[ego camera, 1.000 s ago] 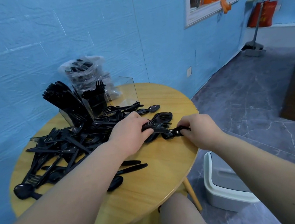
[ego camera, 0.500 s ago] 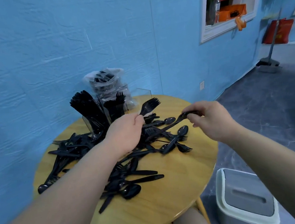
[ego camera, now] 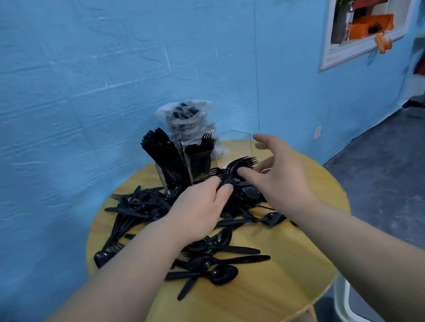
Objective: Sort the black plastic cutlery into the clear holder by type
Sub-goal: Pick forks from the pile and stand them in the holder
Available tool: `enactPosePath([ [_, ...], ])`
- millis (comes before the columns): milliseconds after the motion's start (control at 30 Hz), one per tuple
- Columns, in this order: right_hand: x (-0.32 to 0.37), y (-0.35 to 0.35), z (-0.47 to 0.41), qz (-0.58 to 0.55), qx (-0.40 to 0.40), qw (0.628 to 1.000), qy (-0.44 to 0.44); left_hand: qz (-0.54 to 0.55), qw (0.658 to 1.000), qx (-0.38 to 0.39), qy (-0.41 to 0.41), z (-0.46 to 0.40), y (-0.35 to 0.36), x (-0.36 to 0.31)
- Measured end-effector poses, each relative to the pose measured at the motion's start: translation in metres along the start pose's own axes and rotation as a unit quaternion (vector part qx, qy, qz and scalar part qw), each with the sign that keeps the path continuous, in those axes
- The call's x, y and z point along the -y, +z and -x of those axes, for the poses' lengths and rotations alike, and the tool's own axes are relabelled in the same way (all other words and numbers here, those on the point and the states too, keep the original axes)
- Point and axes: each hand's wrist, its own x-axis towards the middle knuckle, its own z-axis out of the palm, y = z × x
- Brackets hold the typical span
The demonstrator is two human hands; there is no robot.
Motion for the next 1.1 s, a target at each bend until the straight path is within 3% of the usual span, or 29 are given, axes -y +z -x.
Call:
enactPosePath([
  [100, 0.002, 0.008, -0.001, 0.001, 0.074, 0.997, 0.001, -0.005, 1.0, 0.013, 0.011, -0.004, -0.003, 0.004],
  [300, 0.021, 0.012, -0.023, -0.177, 0.085, 0.98, 0.017, -0.027, 0.994, -0.08, 0.063, -0.021, -0.019, 0.017],
  [467, 0.033, 0.01, -0.084, -0.062, -0.075, 0.99, -0.099, -0.131, 0.962, -0.234, 0.045, -0.043, -0.045, 0.052],
  [567, 0.04, 0.023, -0.119, 0.053, -0.09, 0.977, -0.184, -0.19, 0.947, -0.256, 0.042, -0.059, -0.058, 0.074],
  [700, 0.025, 0.06, -0.146, 0.183, 0.017, 0.953, -0.24, -0.243, 0.945, -0.214, 0.035, -0.083, -0.063, 0.086],
  [800, 0.008, 0.083, -0.156, 0.217, 0.094, 0.938, -0.255, -0.267, 0.943, -0.194, 0.047, -0.1, -0.06, 0.094],
  [933, -0.013, 0.106, -0.164, 0.26, 0.273, 0.91, -0.171, -0.286, 0.937, -0.192, 0.06, -0.113, -0.053, 0.102],
  [1100, -0.015, 0.093, -0.165, 0.234, 0.324, 0.908, -0.124, -0.288, 0.932, -0.21, 0.061, -0.116, -0.049, 0.111],
])
